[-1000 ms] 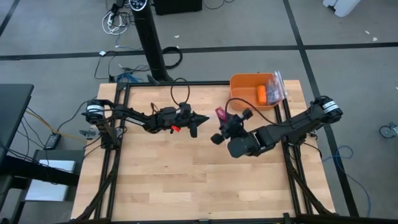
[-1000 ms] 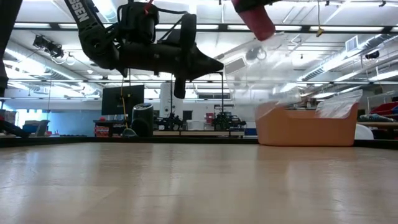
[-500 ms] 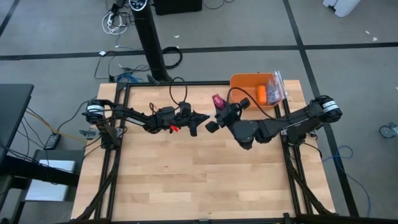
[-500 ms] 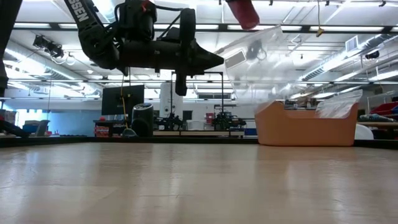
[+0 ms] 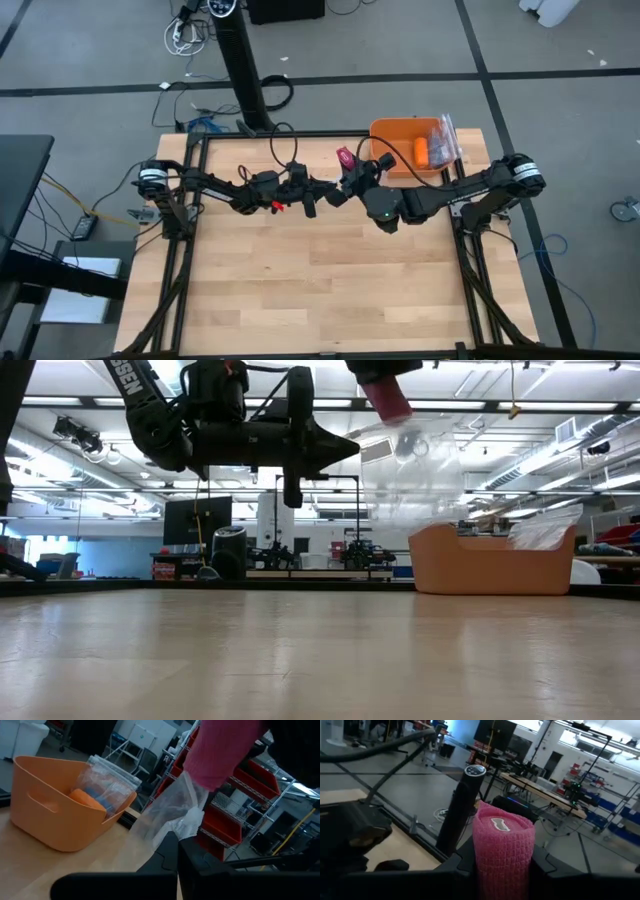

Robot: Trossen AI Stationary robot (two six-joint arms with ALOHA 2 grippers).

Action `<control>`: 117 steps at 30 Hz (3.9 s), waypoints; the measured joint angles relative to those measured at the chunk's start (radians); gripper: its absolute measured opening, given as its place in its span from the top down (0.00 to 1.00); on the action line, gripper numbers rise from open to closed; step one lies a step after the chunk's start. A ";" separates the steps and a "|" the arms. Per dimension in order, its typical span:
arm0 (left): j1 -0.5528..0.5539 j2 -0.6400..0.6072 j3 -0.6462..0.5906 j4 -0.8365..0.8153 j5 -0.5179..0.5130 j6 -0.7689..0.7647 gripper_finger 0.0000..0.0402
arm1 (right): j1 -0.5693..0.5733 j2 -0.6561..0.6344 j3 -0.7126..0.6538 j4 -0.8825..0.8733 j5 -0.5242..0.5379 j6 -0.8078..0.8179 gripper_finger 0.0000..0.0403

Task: Roll bandage
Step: Insert the pink bandage into the transparent zip bag

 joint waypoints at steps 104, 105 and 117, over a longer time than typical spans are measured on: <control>-0.114 0.038 0.004 0.315 -0.279 0.107 1.00 | -0.038 -0.055 -0.146 0.464 -0.058 0.014 0.79; -0.114 0.042 0.005 0.331 -0.278 0.107 1.00 | -0.042 -0.055 -0.146 0.459 -0.070 0.006 0.79; -0.113 0.050 0.016 0.389 -0.283 0.131 1.00 | -0.043 -0.048 -0.146 0.443 -0.153 0.003 0.79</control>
